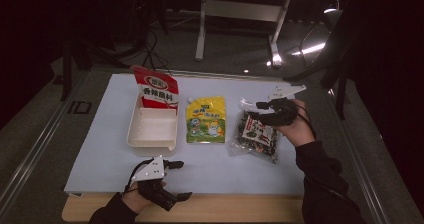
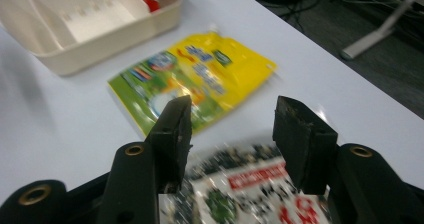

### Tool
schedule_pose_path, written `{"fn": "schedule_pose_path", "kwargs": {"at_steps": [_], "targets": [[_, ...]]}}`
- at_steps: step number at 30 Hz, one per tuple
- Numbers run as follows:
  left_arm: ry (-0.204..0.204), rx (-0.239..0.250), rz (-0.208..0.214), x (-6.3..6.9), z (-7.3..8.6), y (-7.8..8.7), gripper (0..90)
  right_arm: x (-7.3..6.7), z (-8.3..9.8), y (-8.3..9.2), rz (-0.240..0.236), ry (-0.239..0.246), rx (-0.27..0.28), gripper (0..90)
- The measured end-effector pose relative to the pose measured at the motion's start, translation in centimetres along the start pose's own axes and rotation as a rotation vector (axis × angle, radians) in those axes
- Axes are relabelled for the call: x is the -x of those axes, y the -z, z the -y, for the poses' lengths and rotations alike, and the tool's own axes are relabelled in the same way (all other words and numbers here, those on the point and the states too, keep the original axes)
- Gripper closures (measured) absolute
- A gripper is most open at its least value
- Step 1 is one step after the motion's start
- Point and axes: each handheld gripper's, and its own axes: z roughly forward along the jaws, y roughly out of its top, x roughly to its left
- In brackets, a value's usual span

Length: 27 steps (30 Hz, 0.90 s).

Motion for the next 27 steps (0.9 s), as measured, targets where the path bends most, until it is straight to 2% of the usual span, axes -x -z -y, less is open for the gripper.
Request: {"fn": "schedule_pose_path", "kwargs": {"at_steps": [6, 8, 17, 22, 25, 27], "targets": [[-0.001, -0.001, 0.001, 0.0, 0.0, -0.1, 3.5, 1.5, 1.8, 1.0, 0.048, -0.028, -0.024, 48.7], [0.003, -0.001, 0.004, 0.0, 0.0, -0.1, 3.5, 2.2, 2.6, 1.3, 0.051, -0.049, -0.033, 48.7], [0.010, 0.000, 0.003, -0.1, 0.2, -0.2, 3.5, 5.8, 6.0, 2.5, 0.138, -0.136, -0.071, 48.6], [0.018, -0.002, -0.004, 0.0, 0.3, -0.1, 3.5, 7.4, 7.3, 2.4, 0.175, -0.175, -0.098, 47.6], [0.022, -0.001, -0.011, 0.1, 0.4, 0.0, 3.5, 8.1, 7.8, 2.1, 0.176, -0.191, -0.101, 46.9], [0.025, 0.000, -0.017, 0.1, 0.5, 0.2, 3.5, 9.2, 8.4, 1.7, 0.188, -0.217, -0.111, 45.4]]}}
